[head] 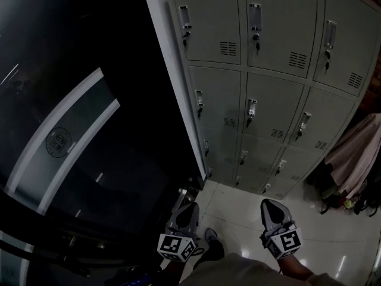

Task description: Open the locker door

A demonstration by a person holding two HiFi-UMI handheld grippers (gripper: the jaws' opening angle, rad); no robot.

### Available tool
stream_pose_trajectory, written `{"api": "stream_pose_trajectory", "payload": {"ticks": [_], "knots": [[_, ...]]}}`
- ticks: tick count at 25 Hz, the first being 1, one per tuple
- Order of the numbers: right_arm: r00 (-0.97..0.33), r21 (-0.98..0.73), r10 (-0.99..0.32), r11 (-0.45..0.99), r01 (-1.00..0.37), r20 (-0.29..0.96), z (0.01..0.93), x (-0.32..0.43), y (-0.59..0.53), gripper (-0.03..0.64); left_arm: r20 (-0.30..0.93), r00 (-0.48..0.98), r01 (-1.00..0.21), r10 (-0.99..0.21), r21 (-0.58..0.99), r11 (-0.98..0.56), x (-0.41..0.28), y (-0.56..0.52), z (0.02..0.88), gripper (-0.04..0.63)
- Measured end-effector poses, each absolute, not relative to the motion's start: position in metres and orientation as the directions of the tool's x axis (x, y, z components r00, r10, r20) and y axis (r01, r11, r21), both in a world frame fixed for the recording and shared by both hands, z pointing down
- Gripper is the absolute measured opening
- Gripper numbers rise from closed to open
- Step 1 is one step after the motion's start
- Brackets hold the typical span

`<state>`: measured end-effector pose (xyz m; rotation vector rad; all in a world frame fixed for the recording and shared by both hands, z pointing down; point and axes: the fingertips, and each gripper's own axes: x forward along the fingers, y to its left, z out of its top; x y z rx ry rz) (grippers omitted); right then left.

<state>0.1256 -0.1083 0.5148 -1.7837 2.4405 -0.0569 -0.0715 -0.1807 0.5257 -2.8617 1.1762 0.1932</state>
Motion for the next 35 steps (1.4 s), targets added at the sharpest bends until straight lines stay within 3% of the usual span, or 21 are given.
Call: {"api": "stream_pose_trajectory", "payload": {"ticks": [4,16,19,23,32,35], "knots": [[-0.289,-0.121,-0.954,0.297,-0.947,-0.081,0.518,0.123,-0.168,0.002,-0.112,0.711,-0.697,-0.695,0.019,-0.716,-0.077,-0.241,0.531,0.0],[-0.253,-0.138,-0.934,0.293,-0.946,-0.253,0.518,0.093,-0.315,0.002,-0.089,0.725,-0.685,-0.683,0.003,-0.728,-0.114,-0.375,0.547,0.0],[-0.247,-0.143,-0.943,0.282,-0.949,-0.222,0.525,0.087,-0.333,0.002,-0.085,0.721,-0.689,-0.688,0.017,-0.724,-0.121,-0.393,0.556,0.0],[-0.272,-0.155,-0.96,0.28,-0.948,-0.068,0.549,0.082,-0.342,0.002,-0.065,0.729,-0.681,-0.682,0.033,-0.731,-0.112,-0.409,0.569,0.0],[-0.28,-0.12,-0.952,0.295,-0.948,-0.125,0.551,0.091,-0.38,0.002,-0.102,0.715,-0.692,-0.691,0.035,-0.721,-0.097,-0.431,0.565,0.0],[-0.306,-0.114,-0.95,0.312,-0.943,-0.067,0.549,0.085,-0.386,0.007,-0.107,0.701,-0.706,-0.705,0.042,-0.707,-0.096,-0.437,0.559,0.0]]}}
